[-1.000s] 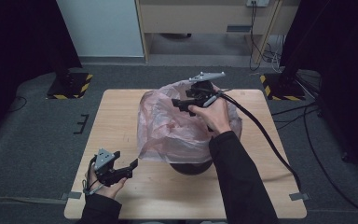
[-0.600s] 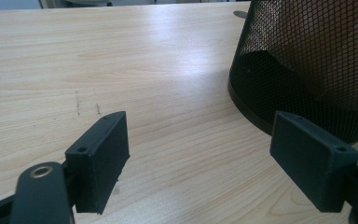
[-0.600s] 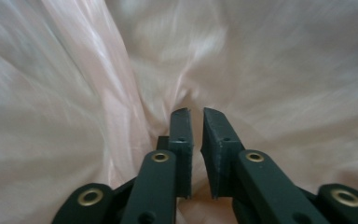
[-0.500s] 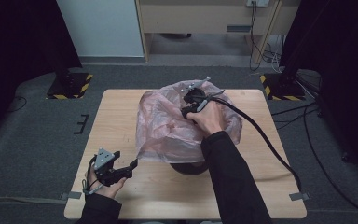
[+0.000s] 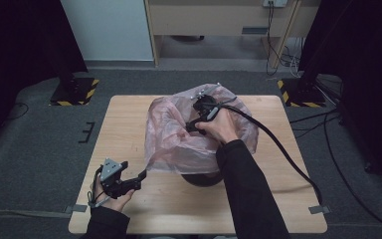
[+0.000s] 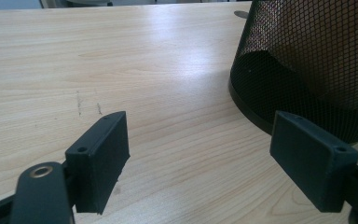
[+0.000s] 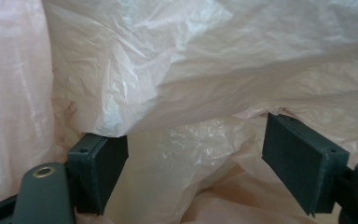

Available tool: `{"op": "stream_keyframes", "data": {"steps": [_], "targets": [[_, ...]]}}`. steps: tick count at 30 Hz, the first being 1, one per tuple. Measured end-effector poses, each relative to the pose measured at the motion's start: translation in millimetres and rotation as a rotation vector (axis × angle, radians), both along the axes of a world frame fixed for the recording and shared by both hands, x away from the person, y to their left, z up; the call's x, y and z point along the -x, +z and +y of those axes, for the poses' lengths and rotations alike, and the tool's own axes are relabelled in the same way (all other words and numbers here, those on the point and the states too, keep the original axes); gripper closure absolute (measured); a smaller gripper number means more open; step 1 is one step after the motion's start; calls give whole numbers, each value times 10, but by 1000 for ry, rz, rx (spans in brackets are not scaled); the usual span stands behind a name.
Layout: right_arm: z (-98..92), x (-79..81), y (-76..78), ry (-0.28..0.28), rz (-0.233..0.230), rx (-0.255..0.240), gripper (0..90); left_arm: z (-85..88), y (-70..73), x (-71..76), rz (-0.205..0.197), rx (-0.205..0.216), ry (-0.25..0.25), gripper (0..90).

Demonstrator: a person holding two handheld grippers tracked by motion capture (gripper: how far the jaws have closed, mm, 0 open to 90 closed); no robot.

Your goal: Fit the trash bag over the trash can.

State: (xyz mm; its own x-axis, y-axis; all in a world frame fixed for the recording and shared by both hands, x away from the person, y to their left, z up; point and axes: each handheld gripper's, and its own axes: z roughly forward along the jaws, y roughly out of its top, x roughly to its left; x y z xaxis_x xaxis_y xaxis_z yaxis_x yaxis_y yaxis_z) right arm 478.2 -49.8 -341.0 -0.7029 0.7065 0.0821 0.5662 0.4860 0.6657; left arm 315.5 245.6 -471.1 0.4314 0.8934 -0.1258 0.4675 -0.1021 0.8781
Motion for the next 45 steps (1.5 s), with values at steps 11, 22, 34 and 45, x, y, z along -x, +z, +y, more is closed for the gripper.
{"op": "stream_keyframes", "data": {"steps": [11,22,34,45], "targets": [[-183,187,250,24,-95,-45,401,-15,-6,0,3,-9,-3,188],[-270,256,438,-20,-187,-199,432,-14,-9,-2,6,-10,-2,189],[-359,320,634,-100,-416,-472,266,-5,-11,-4,9,-4,0,190],[-752,494,920,-227,-582,-500,238,-14,-16,1,8,-10,-6,196]]}}
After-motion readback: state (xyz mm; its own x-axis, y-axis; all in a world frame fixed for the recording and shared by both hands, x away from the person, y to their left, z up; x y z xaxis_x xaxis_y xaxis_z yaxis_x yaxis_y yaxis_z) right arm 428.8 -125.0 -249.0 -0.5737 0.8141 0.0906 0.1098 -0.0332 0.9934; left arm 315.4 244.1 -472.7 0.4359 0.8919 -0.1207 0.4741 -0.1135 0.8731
